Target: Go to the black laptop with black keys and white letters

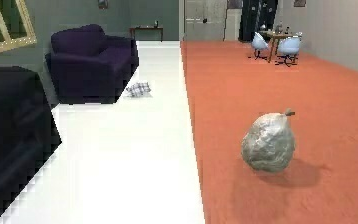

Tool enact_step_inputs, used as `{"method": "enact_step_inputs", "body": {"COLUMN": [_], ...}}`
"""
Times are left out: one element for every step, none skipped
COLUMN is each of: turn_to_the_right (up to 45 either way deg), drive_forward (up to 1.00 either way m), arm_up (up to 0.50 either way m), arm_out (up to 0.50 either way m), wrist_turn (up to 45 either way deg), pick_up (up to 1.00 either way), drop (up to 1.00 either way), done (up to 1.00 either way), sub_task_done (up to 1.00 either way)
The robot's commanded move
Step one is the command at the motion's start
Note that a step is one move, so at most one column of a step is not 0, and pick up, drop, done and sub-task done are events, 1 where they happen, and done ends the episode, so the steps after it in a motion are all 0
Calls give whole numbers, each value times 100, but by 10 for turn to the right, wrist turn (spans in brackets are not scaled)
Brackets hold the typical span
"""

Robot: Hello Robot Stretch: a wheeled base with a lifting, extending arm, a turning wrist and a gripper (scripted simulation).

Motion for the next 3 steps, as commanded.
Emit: {"method": "enact_step_inputs", "body": {"turn_to_the_right": [0, 0, 0], "drive_forward": [100, 100, 100], "arm_up": [0, 0, 0], "arm_out": [0, 0, 0], "wrist_turn": [0, 0, 0], "pick_up": [0, 0, 0], "drop": [0, 0, 0], "done": [0, 0, 0], "sub_task_done": [0, 0, 0]}}
